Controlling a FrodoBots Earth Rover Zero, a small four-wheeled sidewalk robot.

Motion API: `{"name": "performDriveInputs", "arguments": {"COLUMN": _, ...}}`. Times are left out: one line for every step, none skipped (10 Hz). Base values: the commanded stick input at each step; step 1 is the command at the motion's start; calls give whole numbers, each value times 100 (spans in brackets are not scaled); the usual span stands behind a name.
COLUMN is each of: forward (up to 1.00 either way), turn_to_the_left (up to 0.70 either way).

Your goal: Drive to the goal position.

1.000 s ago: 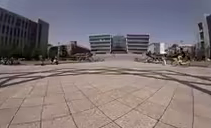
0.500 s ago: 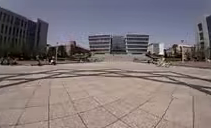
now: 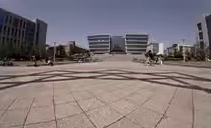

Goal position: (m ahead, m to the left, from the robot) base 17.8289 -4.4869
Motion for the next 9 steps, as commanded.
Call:
{"name": "performDriveInputs", "arguments": {"forward": 100, "turn_to_the_left": 0}}
{"name": "performDriveInputs", "arguments": {"forward": 100, "turn_to_the_left": 0}}
{"name": "performDriveInputs", "arguments": {"forward": 100, "turn_to_the_left": 0}}
{"name": "performDriveInputs", "arguments": {"forward": 100, "turn_to_the_left": 0}}
{"name": "performDriveInputs", "arguments": {"forward": 100, "turn_to_the_left": 0}}
{"name": "performDriveInputs", "arguments": {"forward": 100, "turn_to_the_left": 0}}
{"name": "performDriveInputs", "arguments": {"forward": 100, "turn_to_the_left": 0}}
{"name": "performDriveInputs", "arguments": {"forward": 100, "turn_to_the_left": 0}}
{"name": "performDriveInputs", "arguments": {"forward": 100, "turn_to_the_left": 0}}
